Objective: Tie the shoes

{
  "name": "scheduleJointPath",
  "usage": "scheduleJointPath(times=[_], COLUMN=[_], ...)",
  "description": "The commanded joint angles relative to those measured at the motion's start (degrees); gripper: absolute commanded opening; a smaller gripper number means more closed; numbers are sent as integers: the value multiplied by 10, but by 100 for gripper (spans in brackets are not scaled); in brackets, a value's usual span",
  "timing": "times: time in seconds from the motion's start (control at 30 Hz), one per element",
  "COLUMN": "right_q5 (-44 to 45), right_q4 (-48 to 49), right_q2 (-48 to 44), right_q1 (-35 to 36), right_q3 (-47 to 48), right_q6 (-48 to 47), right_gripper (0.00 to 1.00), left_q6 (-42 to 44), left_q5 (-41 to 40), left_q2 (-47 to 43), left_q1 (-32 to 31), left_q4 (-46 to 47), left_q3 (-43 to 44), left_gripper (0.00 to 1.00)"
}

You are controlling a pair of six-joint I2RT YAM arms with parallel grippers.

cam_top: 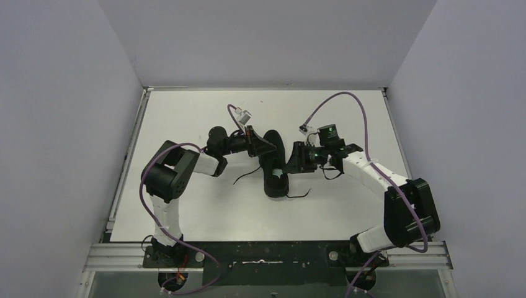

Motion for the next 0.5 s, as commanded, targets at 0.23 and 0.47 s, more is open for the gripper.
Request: scheduleJointPath(times=[0.23, 0.47], right_q5=[-47, -80], right_q4=[167, 342], right_q2=[-58, -49], right_q1=[-3, -11], right_q3=[-105, -175], right_q6=[72, 176], right_gripper=[35, 36], left_q6=[-29, -34], left_q5=[-4, -1], left_q2=[-30, -31], left_q1=[-1, -1], left_q4=[43, 36], left_q3=[16, 18], left_gripper=[0, 0])
